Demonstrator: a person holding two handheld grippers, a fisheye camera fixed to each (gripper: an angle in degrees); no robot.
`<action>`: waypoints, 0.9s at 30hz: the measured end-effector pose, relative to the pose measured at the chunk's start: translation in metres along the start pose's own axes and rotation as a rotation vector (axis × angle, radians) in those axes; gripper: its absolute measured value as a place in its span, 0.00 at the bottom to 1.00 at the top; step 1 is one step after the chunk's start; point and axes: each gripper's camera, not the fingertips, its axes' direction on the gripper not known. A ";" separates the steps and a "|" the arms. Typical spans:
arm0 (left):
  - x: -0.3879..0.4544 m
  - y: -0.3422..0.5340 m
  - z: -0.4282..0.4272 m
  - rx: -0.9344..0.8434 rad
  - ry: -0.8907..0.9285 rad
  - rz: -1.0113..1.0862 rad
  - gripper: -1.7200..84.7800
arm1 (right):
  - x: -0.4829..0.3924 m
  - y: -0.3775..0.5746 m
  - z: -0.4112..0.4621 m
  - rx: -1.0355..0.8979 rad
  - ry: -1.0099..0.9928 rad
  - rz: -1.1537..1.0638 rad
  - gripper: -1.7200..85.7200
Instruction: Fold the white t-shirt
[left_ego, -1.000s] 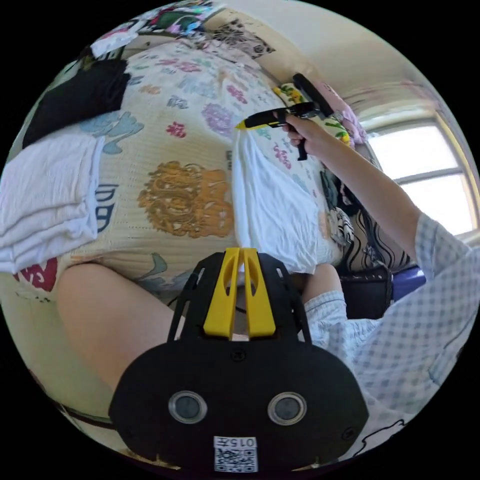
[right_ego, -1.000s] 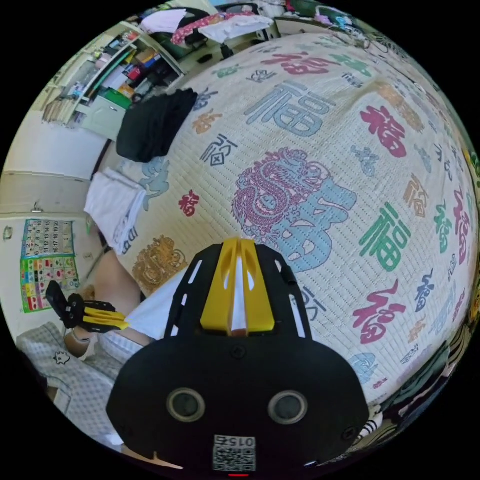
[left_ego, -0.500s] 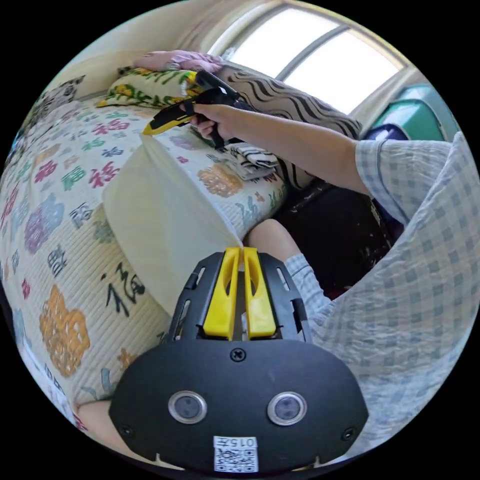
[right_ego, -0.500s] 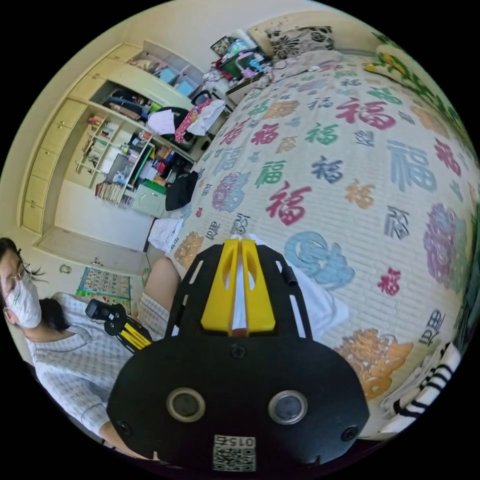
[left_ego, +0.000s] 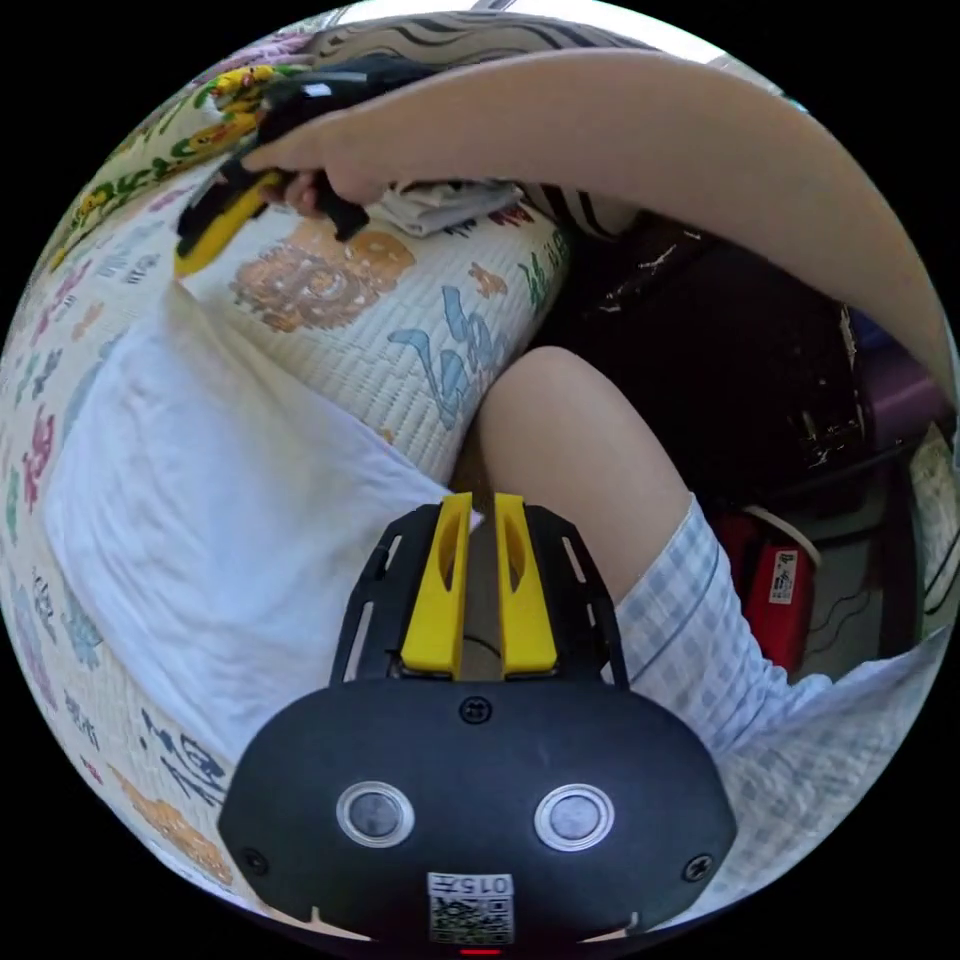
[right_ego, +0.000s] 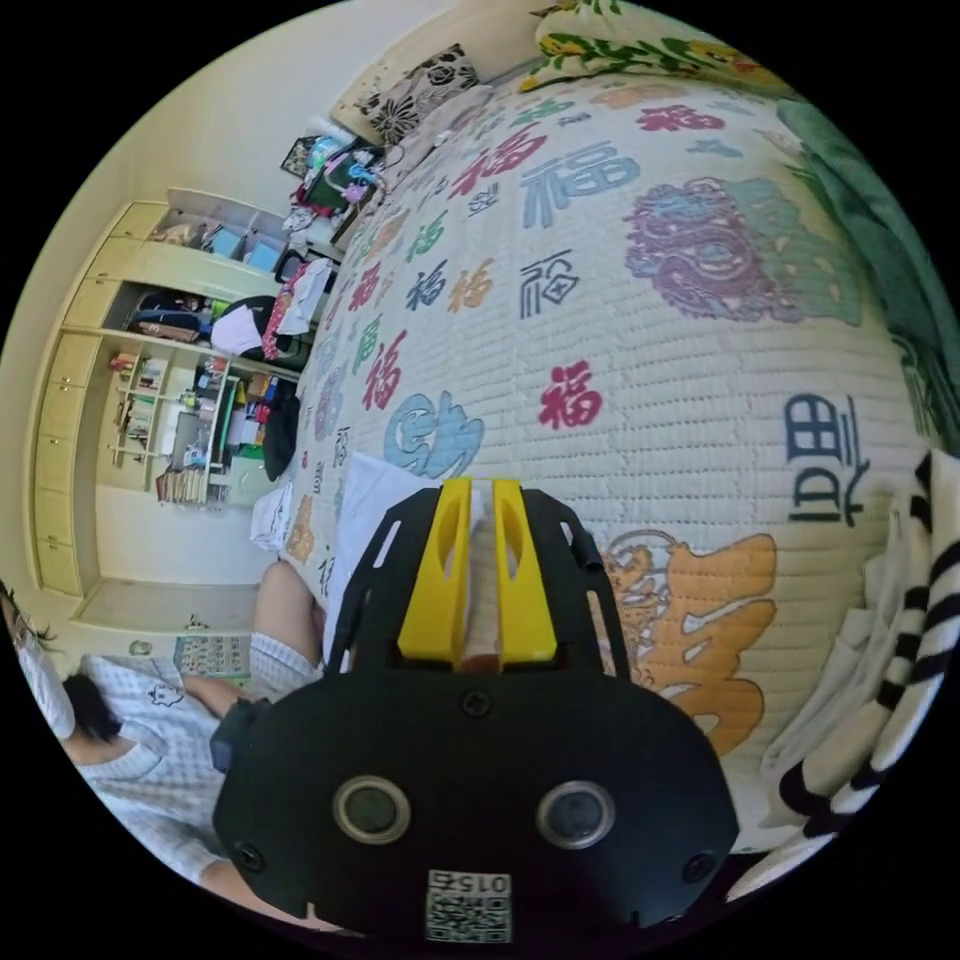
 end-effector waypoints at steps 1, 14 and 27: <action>-0.002 -0.003 0.000 -0.005 0.025 0.011 0.06 | 0.002 0.003 -0.009 0.020 0.035 -0.004 0.07; -0.130 0.022 -0.046 0.074 0.046 -0.243 0.04 | -0.016 0.041 0.008 -0.192 0.177 -0.188 0.02; -0.340 0.056 -0.147 0.569 0.258 -0.640 0.14 | 0.074 0.054 -0.078 0.065 -0.146 -0.050 0.17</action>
